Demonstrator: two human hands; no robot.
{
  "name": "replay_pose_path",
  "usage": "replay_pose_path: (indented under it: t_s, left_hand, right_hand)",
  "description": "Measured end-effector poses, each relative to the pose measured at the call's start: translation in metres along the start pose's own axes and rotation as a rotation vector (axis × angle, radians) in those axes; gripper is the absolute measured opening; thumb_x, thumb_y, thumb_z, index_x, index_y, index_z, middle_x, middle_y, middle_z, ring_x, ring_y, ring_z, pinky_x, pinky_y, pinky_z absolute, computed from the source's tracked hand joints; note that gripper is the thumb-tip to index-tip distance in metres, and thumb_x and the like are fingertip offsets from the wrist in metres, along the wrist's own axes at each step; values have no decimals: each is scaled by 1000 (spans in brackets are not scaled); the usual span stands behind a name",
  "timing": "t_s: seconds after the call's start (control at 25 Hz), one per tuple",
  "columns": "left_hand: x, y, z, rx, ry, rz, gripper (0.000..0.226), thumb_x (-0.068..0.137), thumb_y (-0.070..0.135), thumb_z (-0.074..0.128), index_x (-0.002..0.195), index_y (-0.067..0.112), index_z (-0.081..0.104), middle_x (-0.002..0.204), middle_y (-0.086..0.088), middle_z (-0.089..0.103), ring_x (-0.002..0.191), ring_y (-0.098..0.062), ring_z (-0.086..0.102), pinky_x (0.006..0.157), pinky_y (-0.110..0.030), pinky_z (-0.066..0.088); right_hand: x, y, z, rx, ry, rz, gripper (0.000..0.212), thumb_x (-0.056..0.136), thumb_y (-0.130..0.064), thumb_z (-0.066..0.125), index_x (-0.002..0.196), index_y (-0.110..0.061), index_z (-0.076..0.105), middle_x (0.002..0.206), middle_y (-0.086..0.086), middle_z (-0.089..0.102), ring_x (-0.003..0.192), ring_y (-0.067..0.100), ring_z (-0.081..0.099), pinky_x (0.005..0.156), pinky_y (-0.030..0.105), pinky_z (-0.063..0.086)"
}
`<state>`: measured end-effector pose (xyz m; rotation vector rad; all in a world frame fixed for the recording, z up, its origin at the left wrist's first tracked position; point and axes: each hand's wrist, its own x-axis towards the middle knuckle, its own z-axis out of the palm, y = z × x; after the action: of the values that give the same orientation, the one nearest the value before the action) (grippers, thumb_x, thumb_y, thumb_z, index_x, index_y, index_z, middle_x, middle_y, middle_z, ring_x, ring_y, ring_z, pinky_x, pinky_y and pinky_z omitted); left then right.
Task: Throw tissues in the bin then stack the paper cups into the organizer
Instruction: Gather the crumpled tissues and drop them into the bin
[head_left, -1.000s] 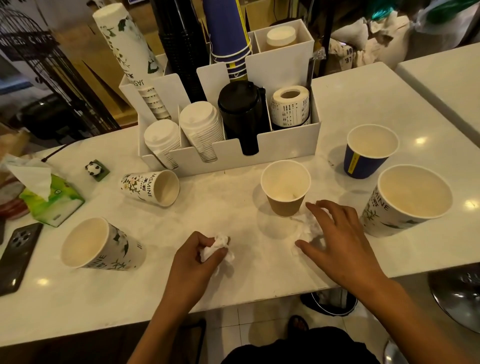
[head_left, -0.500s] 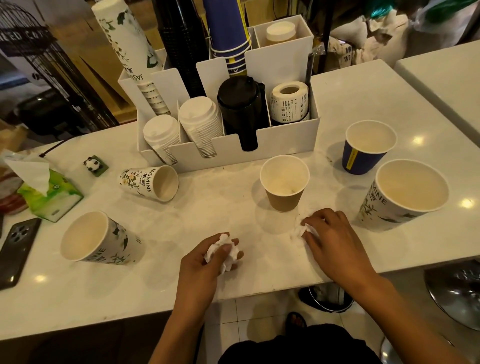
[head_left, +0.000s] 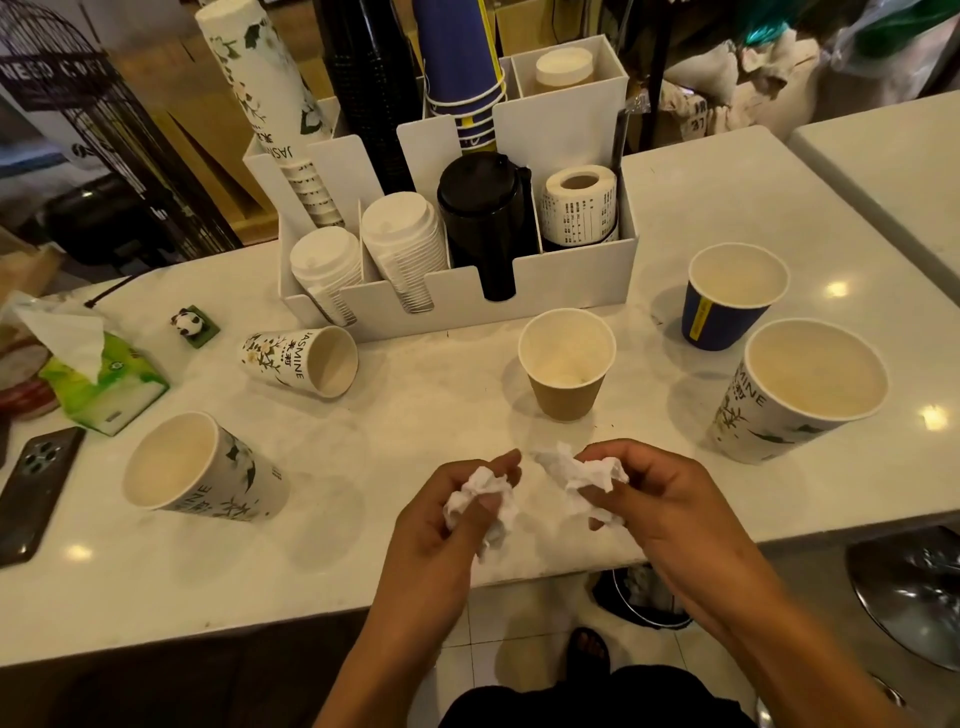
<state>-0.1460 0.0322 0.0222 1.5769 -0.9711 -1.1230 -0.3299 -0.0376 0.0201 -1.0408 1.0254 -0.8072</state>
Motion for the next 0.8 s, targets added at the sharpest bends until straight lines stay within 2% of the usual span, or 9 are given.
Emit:
replay_pose_path:
  t_s: [0.08,0.2,0.36,0.48,0.56,0.64,0.68,0.76,0.8]
  left_hand:
    - [-7,9,8,34,-41,49,20,93,31,56,105,27,71,105,14,76,89,-5,69,75,-16,53]
    - [-12,14,15,41,-73,68,23,91,32,55,106,24,71,100,11,76,93,-4,69,76,-12,51]
    - [-12,11,19,4,-85,40,22,95,30,53,109,26,70,106,7,76,102,-10,69,83,-16,52]
    - [-15,10,21,2,-111,29,23,93,33,53,108,29,70,107,7,76,104,-11,69,87,-18,53]
    - [-15,10,20,-7,-121,22,21,93,34,53,105,31,71,108,7,76,105,-12,70,89,-22,54]
    - [-15,9,19,-127,-137,-12,25,93,29,52,108,22,70,111,-1,77,105,-20,72,89,-30,57]
    - [-15,9,17,-220,-139,-45,28,93,27,50,110,13,68,109,-7,77,101,-26,74,86,-33,59]
    - [-14,9,15,-362,-123,-110,30,93,22,47,111,4,62,97,-15,75,77,-32,73,71,-35,61]
    - [-13,9,14,-395,-106,-136,28,95,20,46,111,3,62,89,-15,71,64,-29,68,64,-34,58]
  right_hand:
    - [-3,1,4,32,14,36,21,85,-1,69,91,-18,79,89,2,78,74,13,69,62,23,54]
    - [-5,5,3,88,44,69,29,86,-2,67,102,-24,77,99,4,78,93,23,74,76,40,59]
    - [-10,13,1,56,6,91,36,89,-13,67,115,-36,71,116,-2,74,109,22,68,91,42,55]
    - [-15,14,2,68,-59,89,32,94,-14,60,118,-31,72,113,-3,76,109,18,69,96,44,53]
    - [-16,16,0,60,-28,71,29,96,-16,57,114,-29,75,110,-1,77,107,21,70,97,47,52]
    - [-15,19,-4,116,51,67,27,97,-17,55,109,-28,76,105,5,77,101,32,68,90,49,53]
    - [-16,18,-7,148,85,70,27,98,-16,53,107,-26,77,100,5,77,94,33,66,80,46,55]
    - [-18,15,-10,183,108,73,27,101,-15,48,105,-20,75,87,8,72,82,27,62,61,35,49]
    - [-18,15,-11,192,103,74,28,102,-14,46,105,-18,73,83,8,68,77,25,62,56,33,46]
